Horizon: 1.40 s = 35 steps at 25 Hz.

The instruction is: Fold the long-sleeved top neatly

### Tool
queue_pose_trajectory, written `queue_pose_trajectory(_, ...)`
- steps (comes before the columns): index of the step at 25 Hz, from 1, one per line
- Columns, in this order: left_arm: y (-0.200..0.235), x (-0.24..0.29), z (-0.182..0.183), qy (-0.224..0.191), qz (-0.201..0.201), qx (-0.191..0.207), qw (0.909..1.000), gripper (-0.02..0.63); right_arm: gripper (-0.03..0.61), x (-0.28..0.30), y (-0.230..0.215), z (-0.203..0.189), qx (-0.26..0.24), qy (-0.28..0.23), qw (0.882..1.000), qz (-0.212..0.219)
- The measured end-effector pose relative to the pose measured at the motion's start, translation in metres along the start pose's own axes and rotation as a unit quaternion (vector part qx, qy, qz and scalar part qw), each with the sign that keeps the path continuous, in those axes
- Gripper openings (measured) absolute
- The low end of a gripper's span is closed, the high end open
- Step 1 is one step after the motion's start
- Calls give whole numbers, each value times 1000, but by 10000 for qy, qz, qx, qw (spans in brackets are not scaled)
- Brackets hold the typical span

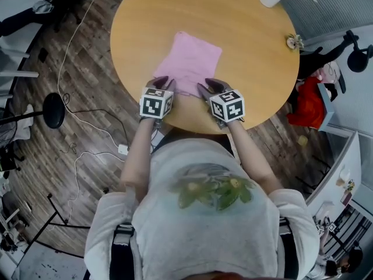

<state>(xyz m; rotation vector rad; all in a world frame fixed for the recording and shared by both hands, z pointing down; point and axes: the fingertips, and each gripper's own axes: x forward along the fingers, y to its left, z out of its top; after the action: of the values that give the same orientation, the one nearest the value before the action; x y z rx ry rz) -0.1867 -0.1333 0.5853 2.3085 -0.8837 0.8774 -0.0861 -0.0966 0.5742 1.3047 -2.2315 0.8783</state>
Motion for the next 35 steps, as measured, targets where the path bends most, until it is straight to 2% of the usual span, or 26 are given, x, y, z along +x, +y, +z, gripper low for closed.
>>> queue_pose_trajectory(8, -41, -43, 51, -1074, -114, 250, 9938, 77, 136, -44, 15, 46, -113, -902, 9954, -306)
queue_pose_trajectory(11, -58, -56, 65, -1337, -226, 236, 9905, 72, 84, -56, 20, 56, -109, -1067, 9932, -449)
queue_pose_trajectory(14, -71, -67, 80, -1551, -193, 324, 9872, 30, 35, -68, 27, 67, -91, -1284, 9905, -483)
queue_pose_trajectory(15, -74, -71, 85, -1625, -162, 393, 9858, 6, 29, -73, 30, 72, -113, -1385, 9891, -480)
queue_pose_trajectory(20, -88, -93, 102, -1970, -205, 469, 9791, 3, 18, -95, 43, 90, -256, -1738, 9826, -599)
queue_pose_trajectory(29, -109, -114, 115, -2123, -298, 748, 9739, 3, 18, -121, 62, 111, -588, -1854, 9786, -673)
queue_pose_trajectory(35, -112, -120, 118, -2052, -288, 740, 9755, 3, 18, -128, 69, 117, -658, -1919, 9766, -708)
